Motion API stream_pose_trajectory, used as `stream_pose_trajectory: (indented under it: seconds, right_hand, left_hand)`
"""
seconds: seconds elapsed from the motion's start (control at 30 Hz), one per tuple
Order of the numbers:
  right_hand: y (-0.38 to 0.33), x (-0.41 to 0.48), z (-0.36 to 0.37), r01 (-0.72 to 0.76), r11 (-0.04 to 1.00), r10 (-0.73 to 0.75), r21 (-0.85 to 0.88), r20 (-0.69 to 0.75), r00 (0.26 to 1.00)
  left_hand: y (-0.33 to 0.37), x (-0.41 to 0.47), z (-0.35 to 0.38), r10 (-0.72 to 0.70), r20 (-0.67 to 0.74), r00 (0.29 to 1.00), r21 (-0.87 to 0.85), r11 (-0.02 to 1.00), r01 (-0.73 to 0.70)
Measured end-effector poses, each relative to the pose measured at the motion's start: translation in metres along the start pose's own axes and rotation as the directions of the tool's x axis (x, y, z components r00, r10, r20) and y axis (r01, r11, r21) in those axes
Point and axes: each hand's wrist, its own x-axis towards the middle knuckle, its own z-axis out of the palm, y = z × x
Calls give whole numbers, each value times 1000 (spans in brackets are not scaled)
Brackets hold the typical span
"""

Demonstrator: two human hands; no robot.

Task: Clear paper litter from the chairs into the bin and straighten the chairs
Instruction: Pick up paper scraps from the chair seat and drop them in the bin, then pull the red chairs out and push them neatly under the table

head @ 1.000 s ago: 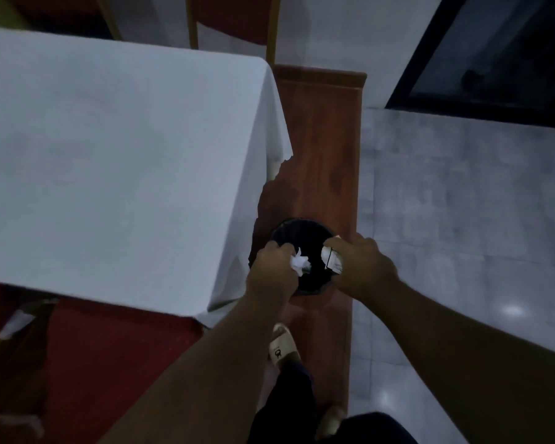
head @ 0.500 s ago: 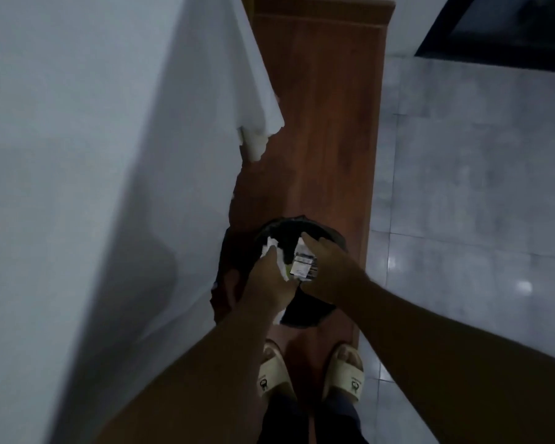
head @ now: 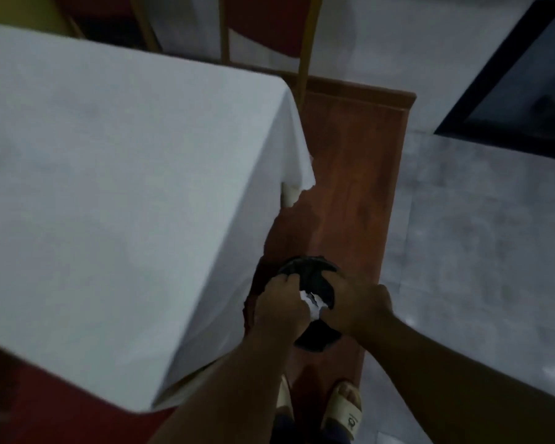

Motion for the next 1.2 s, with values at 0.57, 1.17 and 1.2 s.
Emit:
stream_pose_trajectory:
  seconds: [0.57,1.17,1.2]
  right_hand:
    - [-272,-221,-149,43,994,-78,-98,-386,919]
    - [-608,-309,-8,345,896,-410,-278,-222,885]
    - [-625,-307,0,358,889,-424,-284,-219,879]
  left_hand:
    - [-58,-252,-284,180,-421,889,260,963,-72]
    - [-358,-490,-423,-144,-573,807,143,952,271]
    - [-375,-495,-429,-140,-579,803,146,951,272]
